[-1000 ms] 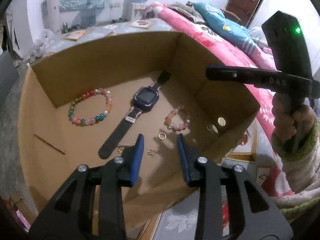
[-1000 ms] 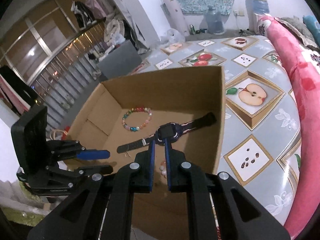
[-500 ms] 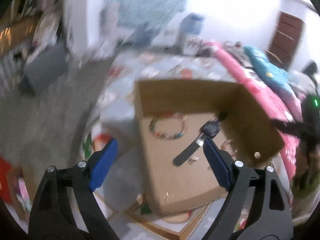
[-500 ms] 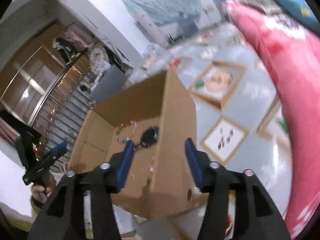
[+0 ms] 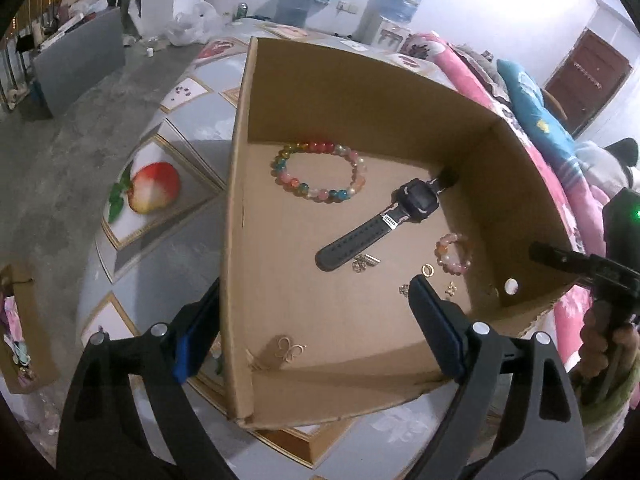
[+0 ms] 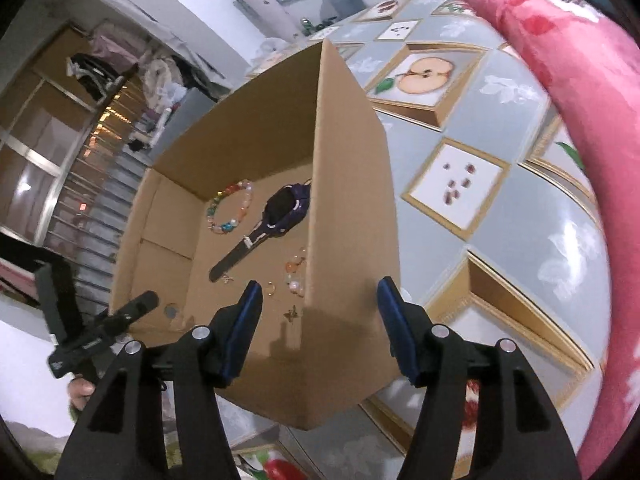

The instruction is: Organize jewelry

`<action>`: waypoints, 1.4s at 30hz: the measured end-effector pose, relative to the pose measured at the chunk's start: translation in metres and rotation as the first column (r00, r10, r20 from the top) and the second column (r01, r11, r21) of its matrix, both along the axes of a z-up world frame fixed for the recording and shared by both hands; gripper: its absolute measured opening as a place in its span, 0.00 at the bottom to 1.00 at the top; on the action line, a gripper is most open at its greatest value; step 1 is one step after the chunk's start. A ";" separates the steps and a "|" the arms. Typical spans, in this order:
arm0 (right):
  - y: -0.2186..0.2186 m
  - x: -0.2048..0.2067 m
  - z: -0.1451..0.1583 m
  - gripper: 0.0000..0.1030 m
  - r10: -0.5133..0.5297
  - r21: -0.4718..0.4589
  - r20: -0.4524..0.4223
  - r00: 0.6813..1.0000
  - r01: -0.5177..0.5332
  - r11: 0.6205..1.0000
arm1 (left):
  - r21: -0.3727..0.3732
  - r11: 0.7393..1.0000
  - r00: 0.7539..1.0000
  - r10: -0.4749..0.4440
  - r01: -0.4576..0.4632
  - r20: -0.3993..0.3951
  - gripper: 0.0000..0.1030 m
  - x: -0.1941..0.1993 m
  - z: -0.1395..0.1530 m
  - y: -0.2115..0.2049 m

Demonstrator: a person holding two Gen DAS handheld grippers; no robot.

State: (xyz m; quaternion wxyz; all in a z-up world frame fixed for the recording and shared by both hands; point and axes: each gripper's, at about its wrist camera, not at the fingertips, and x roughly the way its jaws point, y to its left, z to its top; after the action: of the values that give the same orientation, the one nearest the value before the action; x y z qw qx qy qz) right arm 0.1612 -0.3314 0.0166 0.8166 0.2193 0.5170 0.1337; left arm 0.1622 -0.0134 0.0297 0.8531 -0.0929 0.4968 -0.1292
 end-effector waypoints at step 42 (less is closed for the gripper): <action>0.059 -0.187 0.099 0.92 0.015 -0.441 0.449 0.893 0.207 0.873 | 0.145 0.986 0.930 0.019 -0.078 0.368 0.92 -0.140 0.080 -0.012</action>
State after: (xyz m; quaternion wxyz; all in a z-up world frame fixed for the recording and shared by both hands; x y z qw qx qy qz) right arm -0.0255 -0.2727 0.1154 0.9459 0.0011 0.3244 0.0061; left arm 0.0223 -0.0255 0.1099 0.9381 -0.0120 0.3359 -0.0834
